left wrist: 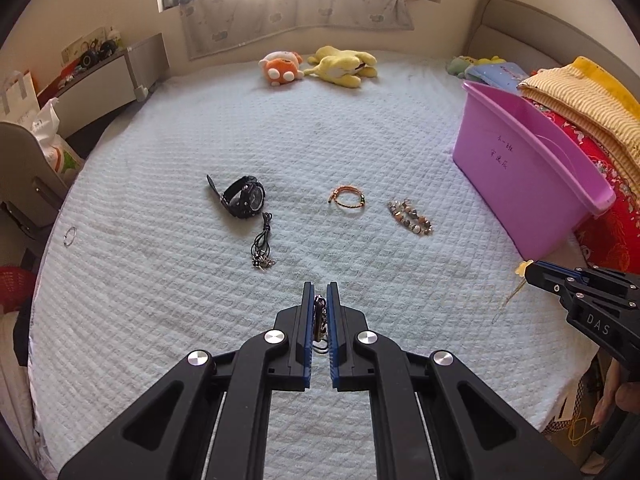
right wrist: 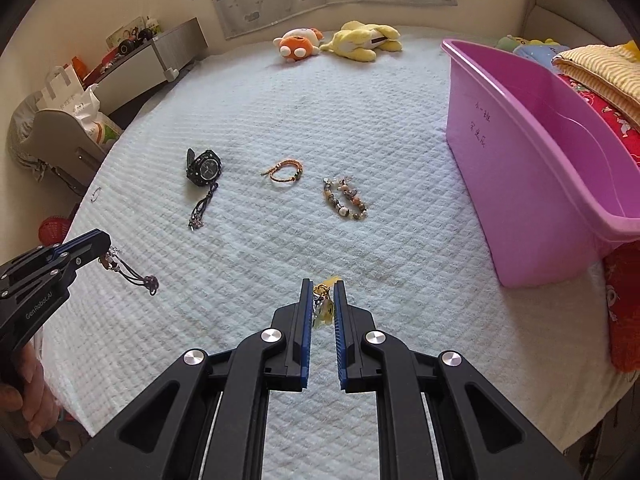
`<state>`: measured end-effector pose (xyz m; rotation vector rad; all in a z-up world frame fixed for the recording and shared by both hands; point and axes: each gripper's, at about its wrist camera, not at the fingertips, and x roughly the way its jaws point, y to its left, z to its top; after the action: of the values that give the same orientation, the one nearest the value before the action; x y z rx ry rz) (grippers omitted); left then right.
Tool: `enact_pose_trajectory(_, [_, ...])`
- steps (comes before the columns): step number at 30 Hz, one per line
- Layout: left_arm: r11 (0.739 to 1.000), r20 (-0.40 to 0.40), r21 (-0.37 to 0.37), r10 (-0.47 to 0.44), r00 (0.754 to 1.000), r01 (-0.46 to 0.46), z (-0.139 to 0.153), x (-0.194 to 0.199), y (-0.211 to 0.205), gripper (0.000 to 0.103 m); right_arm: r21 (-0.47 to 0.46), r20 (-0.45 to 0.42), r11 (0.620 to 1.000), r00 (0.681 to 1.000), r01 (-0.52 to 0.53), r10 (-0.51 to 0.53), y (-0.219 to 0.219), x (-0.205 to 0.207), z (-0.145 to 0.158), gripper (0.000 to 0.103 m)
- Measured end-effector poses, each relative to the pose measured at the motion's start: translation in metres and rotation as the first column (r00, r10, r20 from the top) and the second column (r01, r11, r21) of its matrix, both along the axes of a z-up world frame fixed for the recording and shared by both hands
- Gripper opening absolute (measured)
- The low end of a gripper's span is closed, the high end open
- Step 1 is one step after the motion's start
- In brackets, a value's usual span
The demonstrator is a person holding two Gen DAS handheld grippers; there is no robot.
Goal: Organize jewelry
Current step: 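Lift and carry the pendant and flower chain in both tools over the pink tub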
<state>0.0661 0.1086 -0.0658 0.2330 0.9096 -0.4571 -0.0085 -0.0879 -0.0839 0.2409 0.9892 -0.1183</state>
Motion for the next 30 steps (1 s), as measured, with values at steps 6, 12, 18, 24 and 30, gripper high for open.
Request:
enact_pose_trajectory(6, [0.998,0.002,0.001,-0.060,0.998,0.060,0.046,-0.004,0.002,0.007,0.029,0.005,0.999,0.999,0.045,-0.046,0.003,-0.016,0.050,0.010])
enact_pose_trajectory(12, [0.994,-0.002,-0.017,-0.109,0.994,0.109,0.088,-0.008,-0.002,0.007,0.032,0.026,0.995,0.995,0.097,-0.097,0.001,-0.031,0.099,0.010])
enact_pose_trajectory(18, [0.981,0.028,-0.041,-0.190,0.981,0.191,0.126,-0.017,-0.025,0.007,0.009,0.066,0.988,0.986,0.151,-0.152,-0.019,-0.050,0.144,0.010])
enact_pose_trajectory(24, [0.962,0.041,-0.104,-0.250,0.967,0.253,0.156,-0.024,-0.074,0.007,-0.009,0.109,0.978,0.972,0.208,-0.206,-0.064,-0.065,0.178,0.010])
enact_pose_trajectory(30, [0.951,0.042,-0.168,-0.258,0.965,0.261,0.180,-0.031,-0.144,0.007,-0.030,0.137,0.978,0.970,0.206,-0.200,-0.124,-0.071,0.197,0.010])
